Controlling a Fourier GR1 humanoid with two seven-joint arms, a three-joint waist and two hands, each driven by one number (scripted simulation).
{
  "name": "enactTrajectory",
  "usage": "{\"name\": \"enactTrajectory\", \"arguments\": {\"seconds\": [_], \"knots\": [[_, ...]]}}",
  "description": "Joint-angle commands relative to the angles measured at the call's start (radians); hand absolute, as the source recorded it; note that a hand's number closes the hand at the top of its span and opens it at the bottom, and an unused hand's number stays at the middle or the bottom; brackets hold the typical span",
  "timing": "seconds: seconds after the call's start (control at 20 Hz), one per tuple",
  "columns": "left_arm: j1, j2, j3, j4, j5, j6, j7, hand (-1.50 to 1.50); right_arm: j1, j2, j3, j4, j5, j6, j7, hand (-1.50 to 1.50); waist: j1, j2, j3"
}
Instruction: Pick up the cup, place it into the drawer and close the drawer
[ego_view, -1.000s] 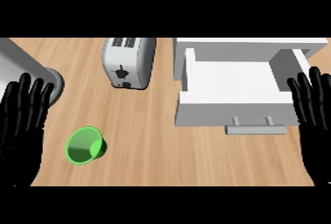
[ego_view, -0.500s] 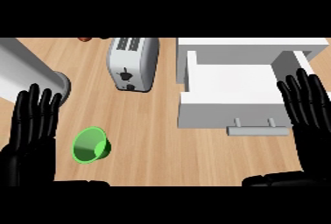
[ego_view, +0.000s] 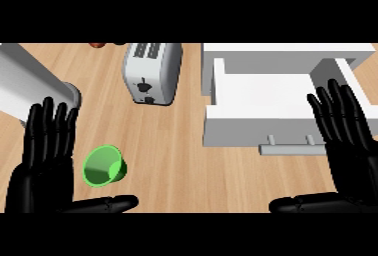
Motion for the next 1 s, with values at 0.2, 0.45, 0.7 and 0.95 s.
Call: {"name": "enactTrajectory", "arguments": {"seconds": [0.2, 0.45, 0.7, 0.95], "knots": [[-0.004, -0.001, -0.044, 0.035, 0.001, 0.065, -0.012, -1.50, -0.028, 0.037, 0.027, 0.041, 0.043, -0.018, -0.012, -1.50, 0.001, 0.000, 0.000], [0.058, 0.007, 0.027, 0.045, 0.047, 0.002, -0.062, -1.50, -0.031, -0.019, -0.070, -0.009, -0.056, 0.030, 0.041, -1.50, 0.001, -0.001, 0.000], [0.098, -0.001, -0.031, 0.063, -0.007, 0.068, -0.086, -1.50, -0.052, -0.002, -0.054, 0.042, -0.023, 0.028, -0.008, -1.50, 0.002, 0.000, 0.000], [0.044, 0.033, 0.094, 0.175, 0.093, -0.009, -0.078, -1.50, -0.097, 0.009, -0.033, 0.017, -0.012, -0.001, 0.067, -1.50, 0.001, 0.000, 0.000]]}}
